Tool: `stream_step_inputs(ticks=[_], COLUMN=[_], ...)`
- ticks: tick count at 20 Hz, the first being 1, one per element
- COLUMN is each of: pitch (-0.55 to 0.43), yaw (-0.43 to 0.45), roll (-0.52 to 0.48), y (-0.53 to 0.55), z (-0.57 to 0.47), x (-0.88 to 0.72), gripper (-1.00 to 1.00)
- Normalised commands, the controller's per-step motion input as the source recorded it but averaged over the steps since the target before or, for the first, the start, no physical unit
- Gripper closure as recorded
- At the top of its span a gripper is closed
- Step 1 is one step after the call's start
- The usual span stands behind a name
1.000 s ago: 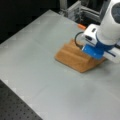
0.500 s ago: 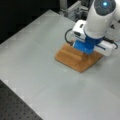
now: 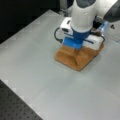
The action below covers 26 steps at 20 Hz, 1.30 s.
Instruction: Folding a towel twice
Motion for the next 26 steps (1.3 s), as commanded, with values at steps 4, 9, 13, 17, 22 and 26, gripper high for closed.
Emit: stream_step_inputs(ticks=[4,9,13,17,22,26], pitch=[-0.130,-0.138,-0.147,-0.168,-0.157,-0.142], yaw=[0.179,0.185,0.205,0.155,0.071,-0.002], roll=[0.093,0.098,0.132,0.171,0.188,0.159], y=[-0.25,-0.20,-0.20,-0.17,-0.12,-0.11], z=[-0.08,-0.16,-0.20,-0.19,-0.14,-0.16], x=[-0.03,0.04,0.08,0.06,0.01,-0.03], gripper=[1.00,1.00,1.00,1.00,1.00,1.00])
